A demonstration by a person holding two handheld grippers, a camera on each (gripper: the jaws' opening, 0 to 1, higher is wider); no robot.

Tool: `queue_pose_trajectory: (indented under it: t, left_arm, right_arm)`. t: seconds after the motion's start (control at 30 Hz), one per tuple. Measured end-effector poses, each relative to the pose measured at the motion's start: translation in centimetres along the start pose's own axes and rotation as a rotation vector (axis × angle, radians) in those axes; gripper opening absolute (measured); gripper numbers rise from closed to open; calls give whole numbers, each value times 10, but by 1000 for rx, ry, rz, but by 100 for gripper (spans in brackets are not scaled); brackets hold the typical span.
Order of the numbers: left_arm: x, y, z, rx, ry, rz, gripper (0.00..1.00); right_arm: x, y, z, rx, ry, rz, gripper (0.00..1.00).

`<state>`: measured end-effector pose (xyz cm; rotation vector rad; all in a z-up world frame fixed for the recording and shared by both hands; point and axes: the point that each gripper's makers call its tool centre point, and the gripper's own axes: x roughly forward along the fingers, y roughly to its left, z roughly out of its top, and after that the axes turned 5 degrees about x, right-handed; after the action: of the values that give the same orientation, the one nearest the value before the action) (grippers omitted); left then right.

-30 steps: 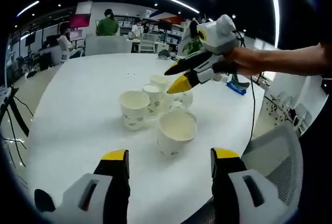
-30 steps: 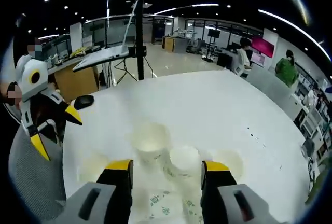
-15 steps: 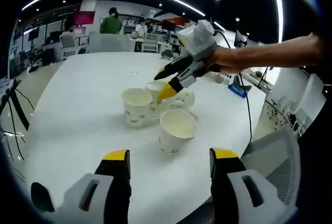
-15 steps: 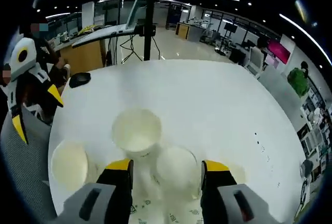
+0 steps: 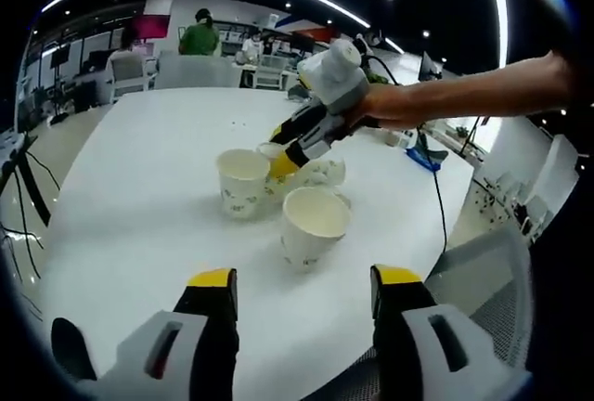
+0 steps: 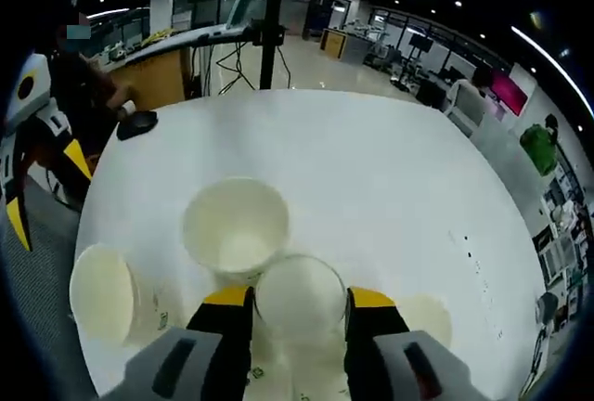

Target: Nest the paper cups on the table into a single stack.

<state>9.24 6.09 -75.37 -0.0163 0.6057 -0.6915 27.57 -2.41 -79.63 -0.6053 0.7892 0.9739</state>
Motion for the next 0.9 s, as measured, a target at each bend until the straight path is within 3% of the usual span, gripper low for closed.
queue_pose_trajectory:
  t: [0.37, 0.6, 0.9]
  left_arm:
    - [4, -3, 5, 1, -4, -5, 55]
    - [9, -5, 10, 11, -15, -19, 55]
    - [9, 0, 27, -16, -62, -29, 55]
  right_arm:
    - [-24, -4, 0, 23, -41, -40, 35]
    - [-53, -1, 6, 54, -84, -55, 35]
    - [-76, 5, 7, 60, -119, -78, 35]
